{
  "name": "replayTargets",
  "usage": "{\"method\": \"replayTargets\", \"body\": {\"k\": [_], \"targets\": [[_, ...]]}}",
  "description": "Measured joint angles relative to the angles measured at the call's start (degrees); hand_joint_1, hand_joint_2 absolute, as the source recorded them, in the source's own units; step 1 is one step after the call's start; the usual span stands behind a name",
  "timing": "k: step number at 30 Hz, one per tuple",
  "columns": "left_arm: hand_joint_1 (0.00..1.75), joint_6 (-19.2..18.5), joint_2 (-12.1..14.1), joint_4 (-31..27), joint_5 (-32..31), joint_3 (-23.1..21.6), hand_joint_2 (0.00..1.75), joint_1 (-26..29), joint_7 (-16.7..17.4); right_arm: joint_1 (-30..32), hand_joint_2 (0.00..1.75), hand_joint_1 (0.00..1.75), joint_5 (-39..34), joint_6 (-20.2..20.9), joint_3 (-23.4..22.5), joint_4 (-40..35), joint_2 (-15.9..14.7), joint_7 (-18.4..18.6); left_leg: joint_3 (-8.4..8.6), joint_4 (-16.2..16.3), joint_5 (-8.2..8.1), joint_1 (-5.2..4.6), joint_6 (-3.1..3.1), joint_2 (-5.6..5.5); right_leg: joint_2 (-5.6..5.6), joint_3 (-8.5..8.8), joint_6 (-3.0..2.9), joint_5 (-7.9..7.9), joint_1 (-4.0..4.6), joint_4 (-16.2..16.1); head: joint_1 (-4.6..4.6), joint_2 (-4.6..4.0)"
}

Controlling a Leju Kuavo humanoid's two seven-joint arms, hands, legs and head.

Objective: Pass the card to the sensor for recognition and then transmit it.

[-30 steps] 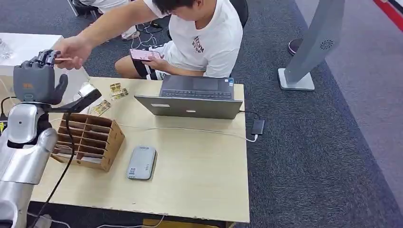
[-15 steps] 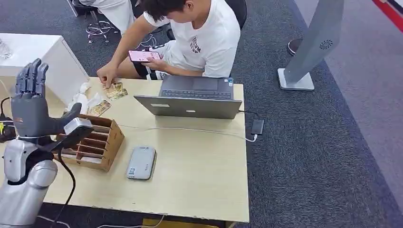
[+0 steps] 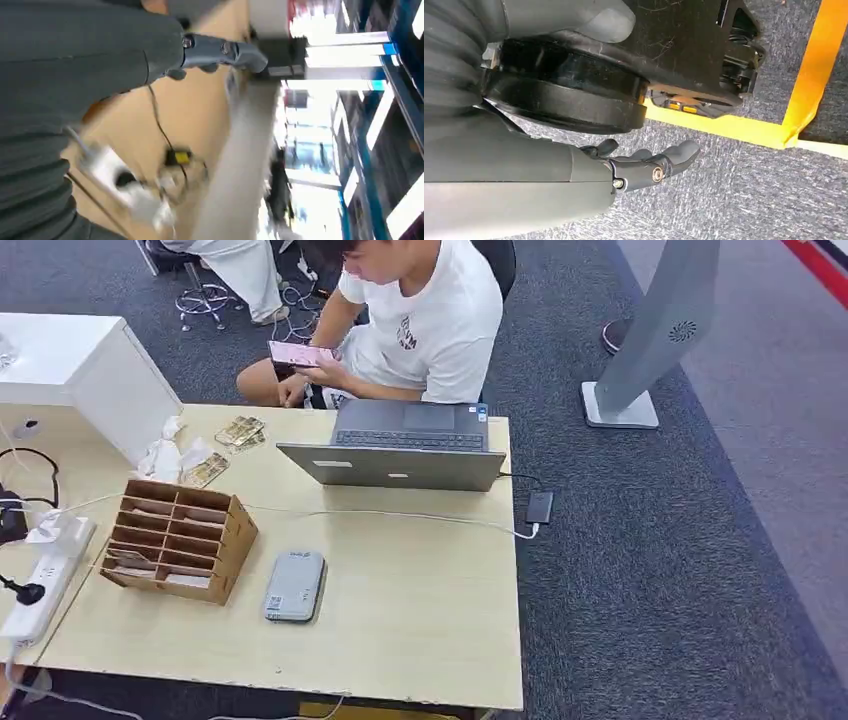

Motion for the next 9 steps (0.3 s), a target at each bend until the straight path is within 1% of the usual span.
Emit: {"method": "replayTargets", "body": {"k": [1,2,3,4,5,6,7,9], "targets": [[0.00,3.4,-1.4,2.3,0.0,3.1,1.75,-0.5,3.1,0.0,1.75,0.00,0.2,-0.1,-0.1,0.0,0.1,0.3,0.02,0.0,-0.03,-0.01,0.04,-0.25,-0.22,0.12,0.09,-0.15,-0.02,0.0,0.02,0.00],[0.00,7.1,-2.6,4.9,0.2,5.1,1.75,-1.0,5.6,-0.1,1.75,0.00,0.5,-0.2,-0.1,0.0,0.1,0.7,0.07,0.0,-0.04,-0.04,0.05,-0.38,-0.40,0.24,0.10,-0.17,-0.03,0.0,0.04,0.00],[0.00,11.6,-3.4,8.8,1.1,7.1,1.75,-1.4,7.4,-0.2,1.75,0.00,1.0,-0.4,-0.1,0.0,0.1,1.1,0.13,0.0,-0.05,-0.11,0.07,-0.43,-0.43,0.34,0.09,-0.19,-0.11,0.0,0.02,-0.02],[0.00,15.0,-4.2,12.8,2.3,8.5,1.75,-1.8,8.4,-0.3,1.75,0.00,1.6,-0.6,0.0,0.0,0.1,1.5,0.18,0.0,-0.07,-0.17,0.09,-0.42,-0.43,0.45,0.09,-0.19,-0.15,0.0,-0.04,0.00],[0.00,17.2,-5.1,18.0,4.0,10.1,0.00,-2.1,8.4,-0.3,1.75,0.00,2.4,-0.6,0.1,0.0,0.0,2.0,0.23,0.0,-0.07,-0.20,0.10,-0.42,-0.42,0.48,0.09,-0.19,-0.18,0.0,-0.06,-0.02],[0.00,17.7,-5.8,22.5,4.9,11.1,0.00,-2.2,8.5,-0.5,1.75,0.00,2.9,-0.4,0.2,-0.1,0.0,2.4,0.24,0.0,-0.06,-0.21,0.12,-0.44,-0.44,0.48,0.12,-0.22,-0.19,0.0,-0.09,-0.02],[0.00,17.7,-6.7,28.7,5.5,11.8,0.00,-2.4,9.1,-0.5,1.75,0.00,3.6,0.1,0.6,-0.2,0.0,2.7,0.28,0.0,-0.08,-0.24,0.18,-0.54,-0.55,0.52,0.16,-0.24,-0.22,-0.1,0.00,0.00],[0.00,17.5,-7.2,40.3,5.3,12.5,0.00,-3.1,10.3,-0.7,1.75,0.00,4.2,1.9,1.4,-0.4,-0.2,3.2,0.30,0.0,-0.15,-0.27,0.29,-0.62,-0.65,0.62,0.23,-0.28,-0.23,-0.1,0.02,0.00]]}}
